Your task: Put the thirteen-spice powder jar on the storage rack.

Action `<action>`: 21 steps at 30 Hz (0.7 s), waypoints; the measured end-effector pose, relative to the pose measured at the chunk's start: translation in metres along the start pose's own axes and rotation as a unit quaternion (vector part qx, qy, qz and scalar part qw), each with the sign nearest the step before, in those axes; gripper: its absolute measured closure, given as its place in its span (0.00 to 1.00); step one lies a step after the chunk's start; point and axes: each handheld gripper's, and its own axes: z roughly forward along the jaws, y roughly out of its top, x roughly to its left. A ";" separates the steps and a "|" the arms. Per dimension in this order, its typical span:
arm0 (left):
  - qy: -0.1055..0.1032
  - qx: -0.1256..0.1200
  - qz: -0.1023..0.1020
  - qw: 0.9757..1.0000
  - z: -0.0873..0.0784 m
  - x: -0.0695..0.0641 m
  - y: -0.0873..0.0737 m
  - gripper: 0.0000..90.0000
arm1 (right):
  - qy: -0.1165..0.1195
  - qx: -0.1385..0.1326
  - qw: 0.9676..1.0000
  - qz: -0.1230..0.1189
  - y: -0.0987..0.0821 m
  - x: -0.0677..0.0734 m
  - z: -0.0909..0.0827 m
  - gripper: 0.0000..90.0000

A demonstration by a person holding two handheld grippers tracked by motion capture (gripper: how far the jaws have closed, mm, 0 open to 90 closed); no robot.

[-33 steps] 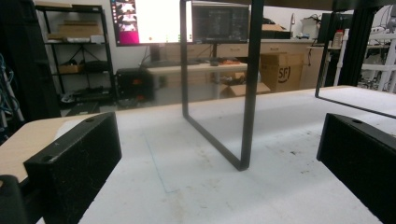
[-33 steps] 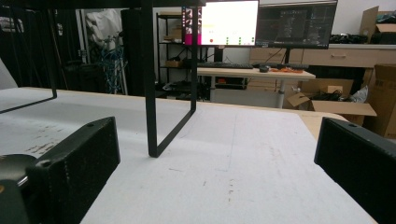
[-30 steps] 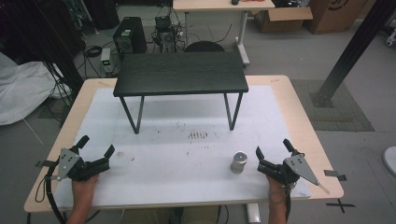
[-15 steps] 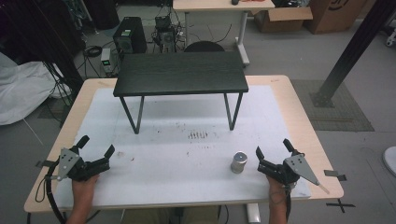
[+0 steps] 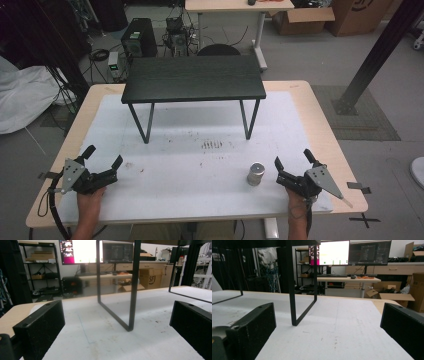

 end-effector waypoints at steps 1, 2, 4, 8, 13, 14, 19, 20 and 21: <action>0.000 0.000 0.001 1.000 0.000 0.000 0.000 0.00 | 0.000 -0.002 1.000 0.003 0.000 0.000 0.000 0.00; 0.000 0.000 0.001 1.000 0.000 0.000 0.000 0.00 | 0.000 -0.003 1.000 0.004 0.002 0.000 0.000 0.00; 0.000 0.001 0.000 1.000 0.000 0.000 0.000 0.00 | 0.002 -0.006 1.000 0.003 0.005 0.000 0.000 0.00; 0.000 0.000 0.000 1.000 0.000 0.000 0.000 0.00 | 0.010 -0.008 1.000 0.001 0.012 0.000 0.002 0.00; 0.000 0.000 0.000 1.000 0.000 0.000 0.000 0.00 | 0.021 -0.005 1.000 -0.001 0.020 0.001 0.001 0.00; 0.000 0.000 0.000 1.000 0.000 0.000 0.000 0.00 | 0.025 -0.003 1.000 0.002 0.022 0.002 0.001 0.00; 0.000 0.000 0.000 1.000 0.000 0.000 0.000 0.00 | 0.042 0.001 0.999 0.007 0.030 0.005 -0.002 0.00; 0.000 0.000 0.000 1.000 0.000 0.000 0.000 0.00 | 0.046 0.002 0.999 0.005 0.032 0.006 -0.003 0.00; 0.000 0.000 0.000 1.000 0.000 0.000 0.000 0.00 | 0.046 0.002 0.999 0.005 0.032 0.006 -0.003 0.00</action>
